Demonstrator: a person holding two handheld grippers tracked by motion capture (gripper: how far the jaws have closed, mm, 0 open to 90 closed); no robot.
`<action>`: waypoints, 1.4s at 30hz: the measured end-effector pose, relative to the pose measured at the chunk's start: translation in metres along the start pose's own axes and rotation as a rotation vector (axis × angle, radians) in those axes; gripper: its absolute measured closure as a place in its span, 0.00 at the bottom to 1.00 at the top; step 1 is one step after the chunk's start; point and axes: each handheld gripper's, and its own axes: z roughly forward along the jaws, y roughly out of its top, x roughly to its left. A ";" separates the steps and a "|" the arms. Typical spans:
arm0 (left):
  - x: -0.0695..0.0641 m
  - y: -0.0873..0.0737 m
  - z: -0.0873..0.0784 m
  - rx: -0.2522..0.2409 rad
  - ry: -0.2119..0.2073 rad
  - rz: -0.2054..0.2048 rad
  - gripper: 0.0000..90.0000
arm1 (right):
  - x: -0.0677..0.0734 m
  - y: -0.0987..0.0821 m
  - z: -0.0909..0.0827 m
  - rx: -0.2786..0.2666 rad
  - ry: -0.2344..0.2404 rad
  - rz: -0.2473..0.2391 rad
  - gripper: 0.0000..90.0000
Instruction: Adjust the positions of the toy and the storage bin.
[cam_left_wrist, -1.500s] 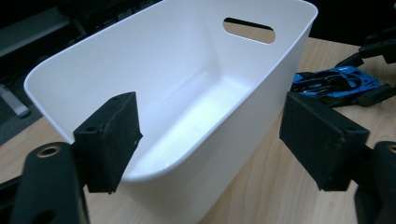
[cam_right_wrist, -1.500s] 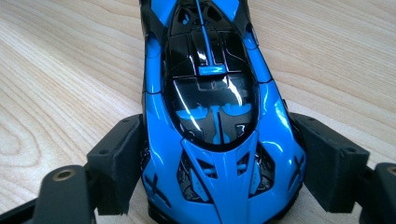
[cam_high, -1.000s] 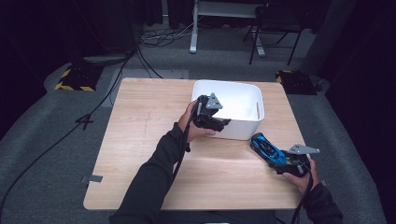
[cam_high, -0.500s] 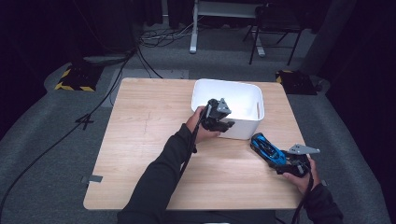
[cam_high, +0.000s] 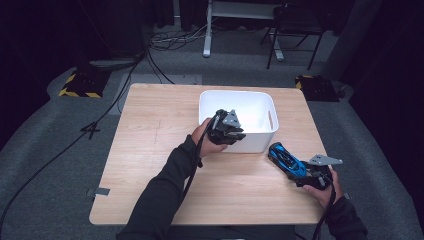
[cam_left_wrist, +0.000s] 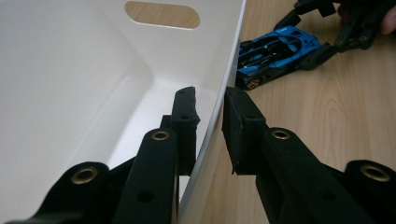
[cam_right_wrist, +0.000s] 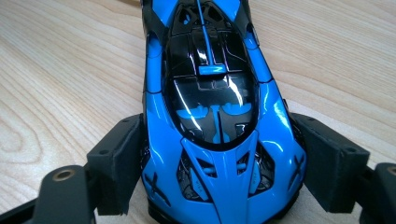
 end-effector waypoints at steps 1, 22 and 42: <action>-0.002 -0.002 -0.003 0.004 -0.012 0.003 0.84 | 0.000 0.000 0.000 0.000 0.000 0.000 0.25; -0.039 -0.020 -0.036 -0.093 0.068 0.019 0.40 | 0.000 0.000 0.000 0.000 0.000 0.000 0.25; -0.050 -0.044 -0.093 -0.084 0.283 -0.010 0.18 | 0.000 0.000 0.000 0.000 0.000 0.001 0.25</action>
